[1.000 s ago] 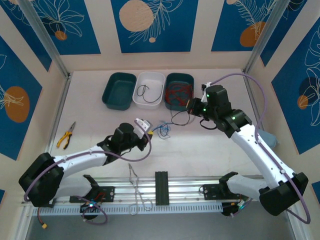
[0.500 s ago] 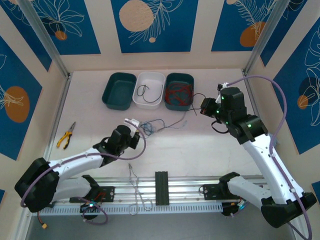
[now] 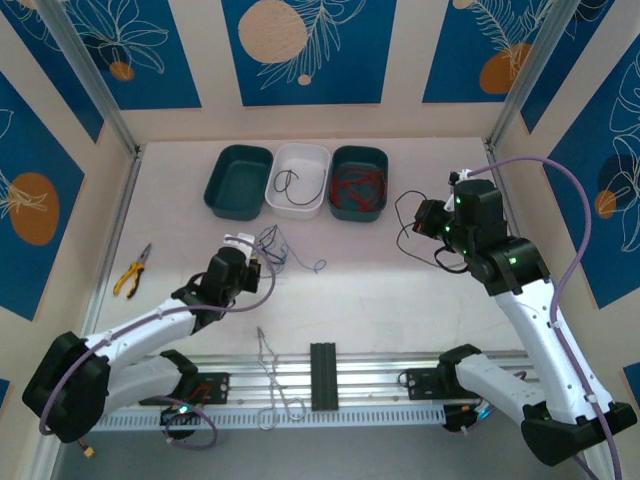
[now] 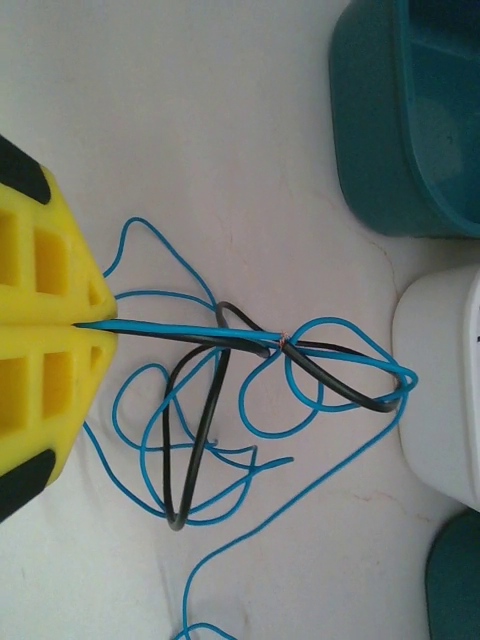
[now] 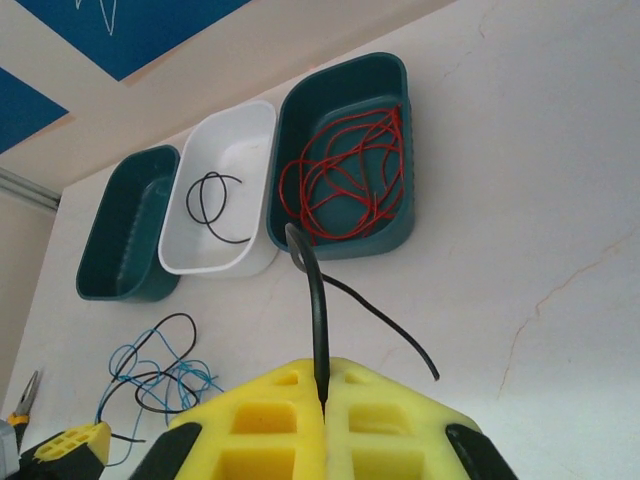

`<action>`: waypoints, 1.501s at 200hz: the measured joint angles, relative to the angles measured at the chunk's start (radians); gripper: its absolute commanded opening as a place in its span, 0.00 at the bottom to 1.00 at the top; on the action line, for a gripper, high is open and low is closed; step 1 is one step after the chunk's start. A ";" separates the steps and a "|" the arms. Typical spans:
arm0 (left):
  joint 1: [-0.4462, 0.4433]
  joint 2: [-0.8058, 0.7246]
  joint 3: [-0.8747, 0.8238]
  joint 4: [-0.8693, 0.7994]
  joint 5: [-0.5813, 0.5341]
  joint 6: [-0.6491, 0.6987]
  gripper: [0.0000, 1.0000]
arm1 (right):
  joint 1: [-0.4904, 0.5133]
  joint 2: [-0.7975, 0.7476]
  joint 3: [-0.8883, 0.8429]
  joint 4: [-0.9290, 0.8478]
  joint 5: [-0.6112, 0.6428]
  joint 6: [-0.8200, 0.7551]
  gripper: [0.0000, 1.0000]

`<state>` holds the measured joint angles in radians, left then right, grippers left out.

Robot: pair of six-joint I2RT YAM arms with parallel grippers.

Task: Untangle the cables

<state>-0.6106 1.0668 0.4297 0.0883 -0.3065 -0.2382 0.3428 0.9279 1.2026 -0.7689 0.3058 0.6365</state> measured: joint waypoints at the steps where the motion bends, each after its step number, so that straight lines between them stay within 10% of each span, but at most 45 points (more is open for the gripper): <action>1: 0.000 -0.001 0.000 0.000 0.000 0.000 0.00 | 0.000 0.000 0.000 0.000 0.000 0.000 0.00; 215: 0.002 -0.159 -0.075 -0.044 0.269 -0.132 0.00 | 0.129 0.813 0.649 0.233 -0.290 -0.109 0.00; 300: 0.002 -0.166 -0.083 -0.034 0.288 -0.139 0.00 | 0.155 1.454 1.410 0.185 -0.372 -0.162 0.00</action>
<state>-0.6086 0.9009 0.3466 0.0544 -0.0181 -0.3775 0.4976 2.3817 2.6129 -0.5838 -0.0658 0.4744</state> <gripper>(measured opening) 0.041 0.047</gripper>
